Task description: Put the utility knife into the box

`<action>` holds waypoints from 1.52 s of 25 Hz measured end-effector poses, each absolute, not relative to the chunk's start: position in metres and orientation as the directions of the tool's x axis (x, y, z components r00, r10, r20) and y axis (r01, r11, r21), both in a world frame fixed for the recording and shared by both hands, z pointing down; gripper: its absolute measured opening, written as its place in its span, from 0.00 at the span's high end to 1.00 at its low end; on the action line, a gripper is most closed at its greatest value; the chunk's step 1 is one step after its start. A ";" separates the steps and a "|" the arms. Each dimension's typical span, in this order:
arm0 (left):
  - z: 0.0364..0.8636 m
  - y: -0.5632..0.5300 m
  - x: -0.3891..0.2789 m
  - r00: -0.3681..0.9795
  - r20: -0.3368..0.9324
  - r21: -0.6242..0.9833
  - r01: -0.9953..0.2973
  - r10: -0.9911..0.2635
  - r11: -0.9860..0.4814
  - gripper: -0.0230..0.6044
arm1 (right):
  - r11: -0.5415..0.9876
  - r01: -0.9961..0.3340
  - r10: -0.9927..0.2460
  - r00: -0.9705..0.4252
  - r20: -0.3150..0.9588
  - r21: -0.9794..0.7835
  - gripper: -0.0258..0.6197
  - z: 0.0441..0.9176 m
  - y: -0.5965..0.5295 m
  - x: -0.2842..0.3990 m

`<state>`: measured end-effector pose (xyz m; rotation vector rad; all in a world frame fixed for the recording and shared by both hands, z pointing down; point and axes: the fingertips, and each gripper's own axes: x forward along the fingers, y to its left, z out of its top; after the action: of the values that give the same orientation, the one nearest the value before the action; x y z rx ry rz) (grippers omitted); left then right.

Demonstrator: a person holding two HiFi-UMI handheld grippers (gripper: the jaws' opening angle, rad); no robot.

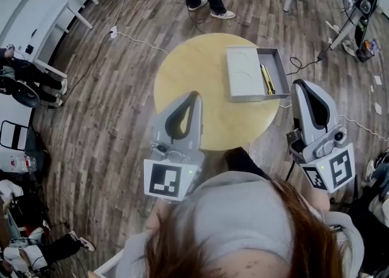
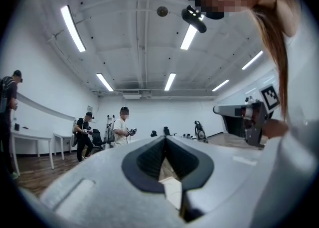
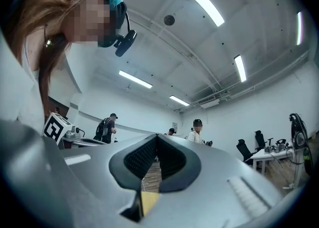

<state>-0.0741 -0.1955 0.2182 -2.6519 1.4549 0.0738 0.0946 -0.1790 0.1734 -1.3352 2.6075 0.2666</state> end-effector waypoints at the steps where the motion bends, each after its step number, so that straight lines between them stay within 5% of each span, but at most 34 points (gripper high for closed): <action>1: 0.220 -0.180 -0.079 0.545 -0.088 -0.080 -0.839 -0.834 -0.539 0.97 | 0.565 -0.823 -0.789 -0.561 -0.252 0.064 0.96 0.176 -0.164 0.091; 14: 0.241 -0.003 -0.118 0.603 -0.020 -0.079 -0.796 -0.798 -0.600 0.97 | 0.476 -0.879 -0.861 -0.468 -0.198 0.009 0.96 0.206 0.028 0.051; 38: 0.240 0.151 -0.049 0.610 0.019 -0.053 -0.791 -0.792 -0.610 0.97 | 0.552 -0.833 -0.832 -0.546 -0.101 -0.043 0.96 0.215 0.170 0.089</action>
<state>-0.0489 0.1512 0.2399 -2.7830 1.3690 -0.0630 0.0895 0.1696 0.2146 -1.4372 2.6695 0.0152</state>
